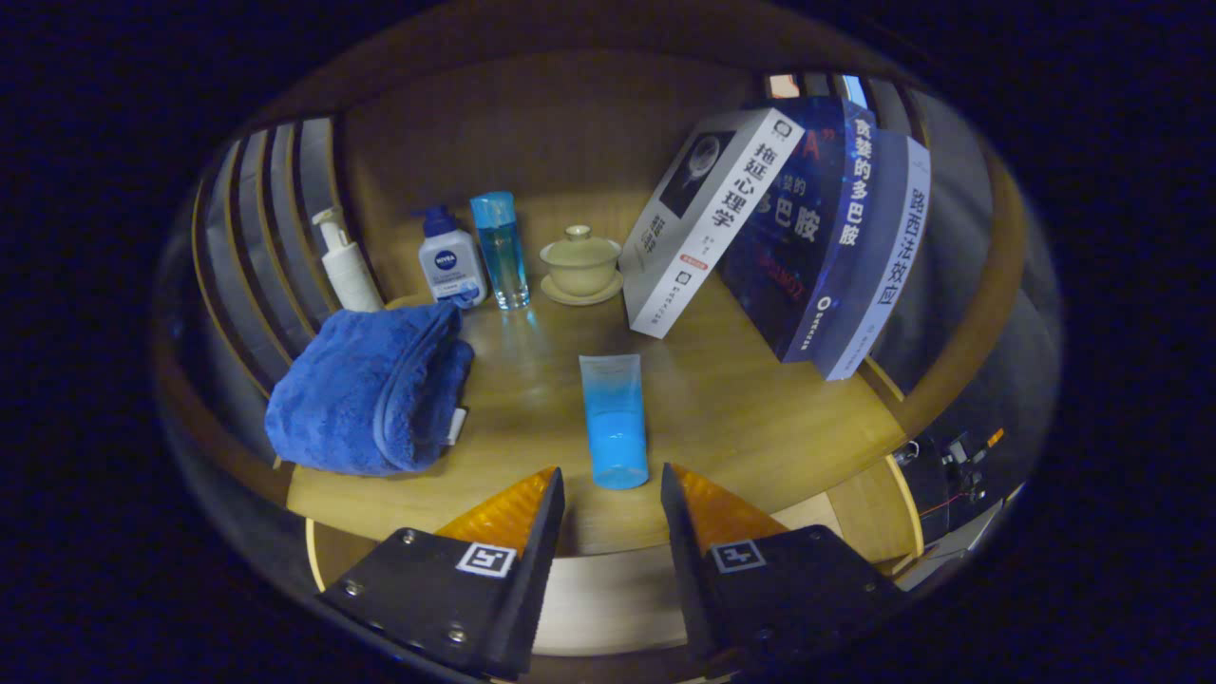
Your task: Pull open the drawer, take out the items inside it, and place them on the countertop above the cabinet.
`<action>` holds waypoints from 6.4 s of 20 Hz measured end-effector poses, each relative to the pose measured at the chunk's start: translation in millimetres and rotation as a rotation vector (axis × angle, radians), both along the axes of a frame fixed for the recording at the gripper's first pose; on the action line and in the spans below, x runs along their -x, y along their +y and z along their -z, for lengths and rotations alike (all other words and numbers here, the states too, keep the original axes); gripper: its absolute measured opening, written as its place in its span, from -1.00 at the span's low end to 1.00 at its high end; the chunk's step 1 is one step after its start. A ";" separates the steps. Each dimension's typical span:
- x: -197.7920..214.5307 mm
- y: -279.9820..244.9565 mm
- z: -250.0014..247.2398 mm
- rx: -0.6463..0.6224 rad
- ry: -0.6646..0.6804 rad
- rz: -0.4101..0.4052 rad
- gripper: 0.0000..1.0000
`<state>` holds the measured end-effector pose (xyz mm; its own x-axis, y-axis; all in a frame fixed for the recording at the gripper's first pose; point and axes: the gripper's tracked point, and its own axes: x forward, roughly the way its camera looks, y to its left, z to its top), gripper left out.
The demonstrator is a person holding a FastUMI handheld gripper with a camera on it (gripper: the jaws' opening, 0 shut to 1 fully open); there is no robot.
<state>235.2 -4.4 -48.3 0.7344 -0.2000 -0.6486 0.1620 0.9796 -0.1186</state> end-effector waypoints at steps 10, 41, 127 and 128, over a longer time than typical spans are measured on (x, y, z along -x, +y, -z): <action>63.8 16.8 -38.5 -0.018 -0.265 -0.046 0.20; 225.1 11.0 71.0 -0.009 -0.428 -0.093 0.97; 228.4 -48.5 -123.9 0.113 -0.842 -0.099 0.94; 233.3 -53.5 -126.3 0.102 -0.846 -0.095 0.89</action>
<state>1.9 -57.9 77.9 0.9797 -0.1403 0.1434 0.1533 0.9846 -0.0835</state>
